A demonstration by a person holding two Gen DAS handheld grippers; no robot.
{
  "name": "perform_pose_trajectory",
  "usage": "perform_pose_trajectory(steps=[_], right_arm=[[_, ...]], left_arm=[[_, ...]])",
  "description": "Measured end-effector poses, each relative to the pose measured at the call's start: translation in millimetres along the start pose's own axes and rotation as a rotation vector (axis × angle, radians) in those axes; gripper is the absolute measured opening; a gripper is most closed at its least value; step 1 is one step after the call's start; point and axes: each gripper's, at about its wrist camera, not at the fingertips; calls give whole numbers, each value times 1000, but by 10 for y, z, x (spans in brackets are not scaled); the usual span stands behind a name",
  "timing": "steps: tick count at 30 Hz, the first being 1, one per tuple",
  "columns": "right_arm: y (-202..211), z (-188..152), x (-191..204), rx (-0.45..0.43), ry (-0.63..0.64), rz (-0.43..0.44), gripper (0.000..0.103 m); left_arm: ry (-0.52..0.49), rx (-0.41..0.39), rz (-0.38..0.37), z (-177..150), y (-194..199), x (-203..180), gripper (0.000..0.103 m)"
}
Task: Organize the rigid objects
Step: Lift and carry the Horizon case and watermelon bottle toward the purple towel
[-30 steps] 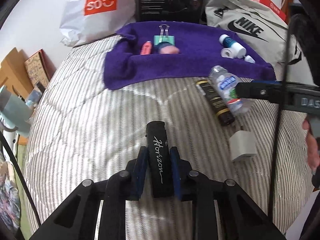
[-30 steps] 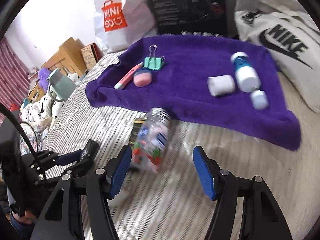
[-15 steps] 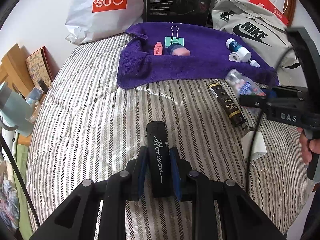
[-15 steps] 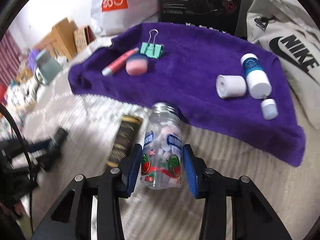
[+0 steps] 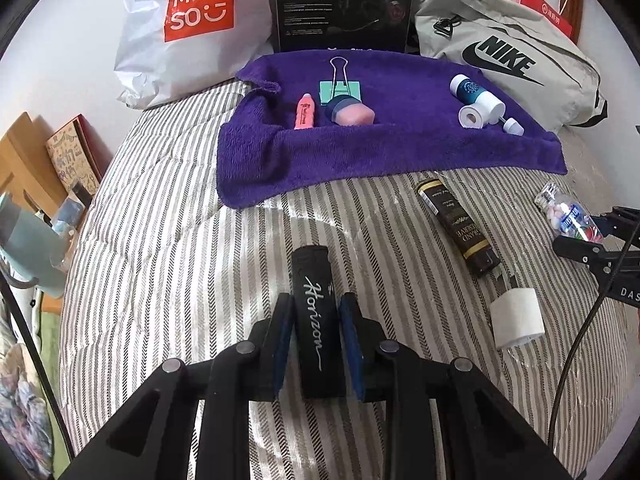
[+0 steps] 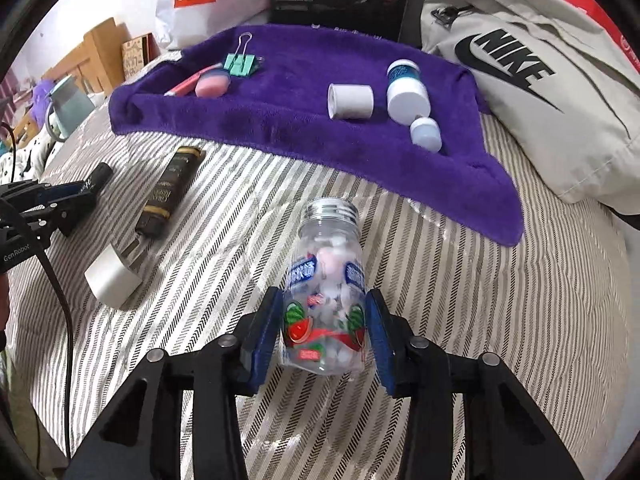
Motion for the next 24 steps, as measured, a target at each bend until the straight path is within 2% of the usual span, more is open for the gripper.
perform_pose_trajectory(steps=[11,16,24], right_arm=[[12,-40,-43,-4,-3,55,41],[125,-81,-119,-22,-24,79,41],[86,-110,-136,-7,-12,69,41]], left_arm=[[1,-4,4,-43,31,-45,21],[27,-6,-41,-36,62,-58,21],[-15,13,11,-44,3,-167,22]])
Point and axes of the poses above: each gripper's, at about its wrist camera, not at the fingertips, and y roughly against the way its jaws point, x to its left, z to its top, and after that the axes turned 14 degrees about -z, right-handed
